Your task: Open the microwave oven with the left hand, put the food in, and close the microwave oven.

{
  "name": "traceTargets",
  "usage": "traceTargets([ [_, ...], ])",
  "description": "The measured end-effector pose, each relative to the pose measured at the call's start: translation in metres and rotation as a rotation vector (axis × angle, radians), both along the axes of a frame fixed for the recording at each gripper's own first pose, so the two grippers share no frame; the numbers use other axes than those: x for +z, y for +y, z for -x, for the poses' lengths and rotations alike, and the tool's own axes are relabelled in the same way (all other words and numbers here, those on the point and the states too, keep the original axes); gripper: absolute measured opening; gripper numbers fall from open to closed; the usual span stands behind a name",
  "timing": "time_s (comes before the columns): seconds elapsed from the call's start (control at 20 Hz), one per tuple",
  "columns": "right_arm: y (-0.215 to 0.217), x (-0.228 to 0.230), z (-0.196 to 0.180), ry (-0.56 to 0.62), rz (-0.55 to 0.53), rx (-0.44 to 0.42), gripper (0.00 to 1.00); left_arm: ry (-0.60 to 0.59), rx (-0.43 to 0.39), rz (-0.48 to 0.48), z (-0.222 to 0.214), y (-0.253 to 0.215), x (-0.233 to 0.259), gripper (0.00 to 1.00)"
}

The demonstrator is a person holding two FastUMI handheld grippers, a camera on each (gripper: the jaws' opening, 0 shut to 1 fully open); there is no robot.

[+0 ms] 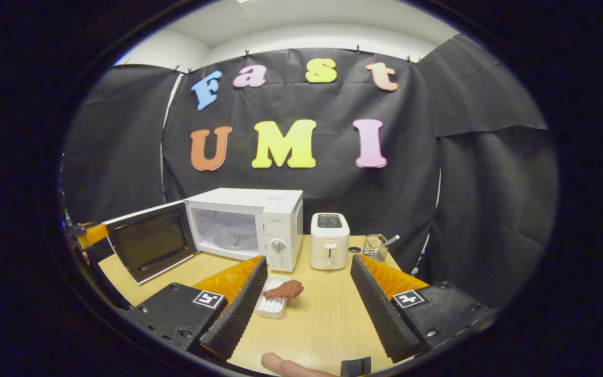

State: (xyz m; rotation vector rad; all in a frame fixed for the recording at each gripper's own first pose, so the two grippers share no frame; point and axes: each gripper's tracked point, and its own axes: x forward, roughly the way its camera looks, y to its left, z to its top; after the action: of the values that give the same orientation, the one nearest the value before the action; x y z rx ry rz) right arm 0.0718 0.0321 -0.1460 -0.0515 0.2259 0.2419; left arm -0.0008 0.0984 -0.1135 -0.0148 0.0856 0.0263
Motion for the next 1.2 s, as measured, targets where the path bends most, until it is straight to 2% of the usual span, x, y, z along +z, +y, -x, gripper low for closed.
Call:
traceTargets([
  [0.25,-0.002,-0.031,-0.049,0.147,-0.032,0.051,1.0,-0.036,-0.023,-0.015,-0.035,-0.03,0.043,0.94],
  [0.35,0.005,-0.047,-0.065,0.222,-0.059,0.113,1.0,-0.053,-0.044,-0.029,-0.049,-0.042,0.056,0.94],
  [0.55,0.016,-0.09,-0.098,0.399,-0.099,0.193,1.0,-0.053,-0.052,-0.054,-0.067,-0.059,0.066,0.94],
  [0.65,0.025,-0.117,-0.105,0.524,-0.118,0.254,0.97,-0.064,-0.057,-0.073,-0.072,-0.067,0.071,0.94],
  [0.75,0.035,-0.135,-0.113,0.63,-0.184,0.294,0.96,-0.073,-0.06,-0.078,-0.078,-0.072,0.072,0.94],
  [0.8,0.036,-0.14,-0.117,0.672,-0.21,0.302,0.83,-0.062,-0.059,-0.076,-0.079,-0.074,0.069,0.94],
  [0.95,0.046,-0.161,-0.125,0.761,-0.248,0.322,0.72,-0.035,-0.056,-0.066,-0.082,-0.075,0.059,0.94],
  [1.0,0.05,-0.165,-0.125,0.783,-0.267,0.332,0.82,-0.026,-0.052,-0.065,-0.084,-0.074,0.057,0.94],
  [1.05,0.054,-0.171,-0.125,0.81,-0.283,0.341,0.75,-0.018,-0.048,-0.064,-0.084,-0.073,0.053,0.94],
  [1.1,0.056,-0.177,-0.122,0.84,-0.3,0.345,0.58,-0.011,-0.049,-0.064,-0.085,-0.073,0.049,0.94],
  [1.15,0.059,-0.181,-0.118,0.865,-0.305,0.359,0.57,-0.007,-0.061,-0.061,-0.086,-0.075,0.047,0.94],
  [1.2,0.057,-0.185,-0.119,0.865,-0.306,0.359,0.36,0.0,-0.07,-0.054,-0.087,-0.075,0.043,0.94],
])
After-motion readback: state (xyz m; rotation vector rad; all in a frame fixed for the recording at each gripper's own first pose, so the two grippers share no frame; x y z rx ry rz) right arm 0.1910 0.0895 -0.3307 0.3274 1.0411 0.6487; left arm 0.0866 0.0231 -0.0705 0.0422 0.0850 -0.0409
